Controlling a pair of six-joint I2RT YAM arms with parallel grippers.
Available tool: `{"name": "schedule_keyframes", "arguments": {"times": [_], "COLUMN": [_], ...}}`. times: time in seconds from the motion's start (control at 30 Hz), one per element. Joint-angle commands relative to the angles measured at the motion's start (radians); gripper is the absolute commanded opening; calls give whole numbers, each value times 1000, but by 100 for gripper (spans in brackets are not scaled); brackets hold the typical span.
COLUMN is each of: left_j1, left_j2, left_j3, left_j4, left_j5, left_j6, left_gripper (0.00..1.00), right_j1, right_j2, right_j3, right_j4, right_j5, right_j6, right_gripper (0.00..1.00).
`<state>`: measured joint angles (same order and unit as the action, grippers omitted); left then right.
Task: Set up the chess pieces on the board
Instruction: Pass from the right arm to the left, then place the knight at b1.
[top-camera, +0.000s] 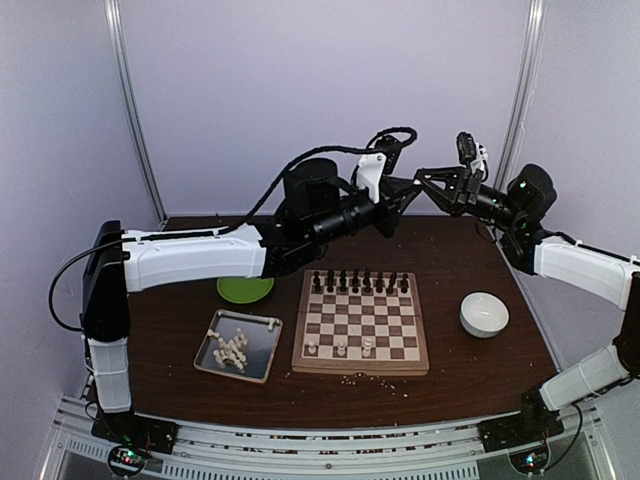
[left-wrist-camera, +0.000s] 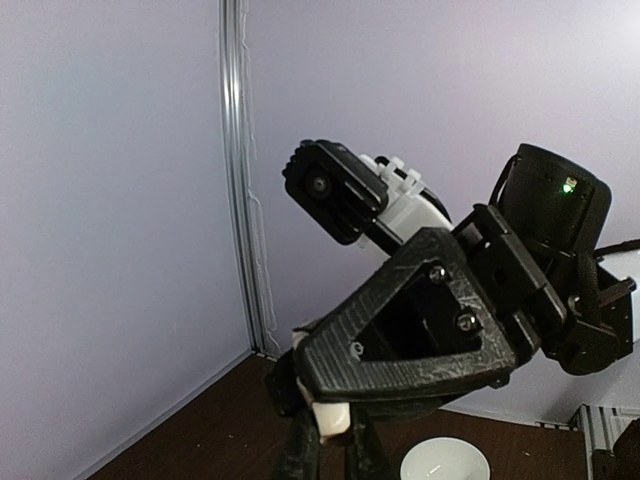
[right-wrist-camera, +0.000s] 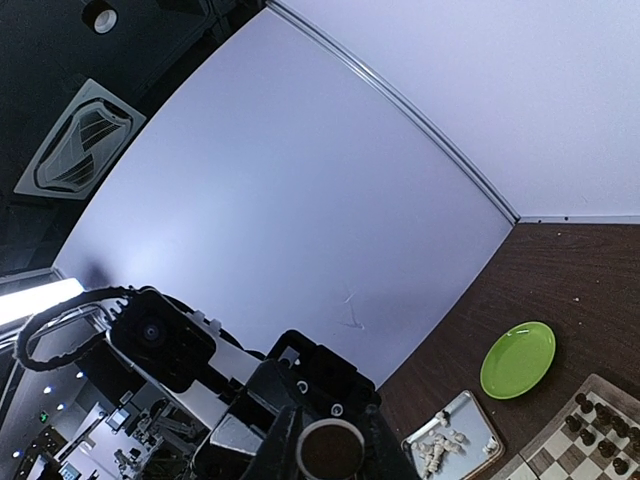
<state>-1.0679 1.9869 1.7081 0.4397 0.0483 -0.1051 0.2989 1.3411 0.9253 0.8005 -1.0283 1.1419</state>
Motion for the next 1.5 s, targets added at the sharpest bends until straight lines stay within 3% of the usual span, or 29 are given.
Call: {"name": "schedule_keyframes", "arguments": {"times": [0.0, 0.17, 0.3, 0.43, 0.6, 0.7, 0.9, 1.13, 1.47], "left_j1": [0, 12, 34, 50, 58, 59, 59, 54, 33], "left_j2": [-30, -81, -175, -253, -273, -267, -271, -136, 72], "left_j3": [9, -40, -109, -135, -66, -29, -47, 20, 206], "left_j4": [21, -12, -149, -433, -907, -1146, -1394, -1586, -1749], "left_j5": [8, 6, 1, 18, 69, 80, 117, 230, 184], "left_j6": [42, 27, -15, -20, 10, 22, -7, 1, 17], "left_gripper": [2, 1, 1, 1, 3, 2, 1, 2, 4], "right_j1": [8, -11, -64, -144, -207, -216, -246, -248, -248], "right_j2": [-34, -44, -68, -101, -120, -130, -119, -98, -102], "right_j3": [-14, -7, -21, -44, -16, -15, -57, -83, -99], "right_j4": [-37, -73, -34, -228, -709, -839, -748, -674, -665], "right_j5": [-7, -40, -114, -155, -99, -54, -70, -113, -128], "right_j6": [-61, -74, -55, -237, -677, -836, -787, -752, -759], "right_gripper": [23, 64, 77, 79, 78, 78, 78, 77, 77]}}
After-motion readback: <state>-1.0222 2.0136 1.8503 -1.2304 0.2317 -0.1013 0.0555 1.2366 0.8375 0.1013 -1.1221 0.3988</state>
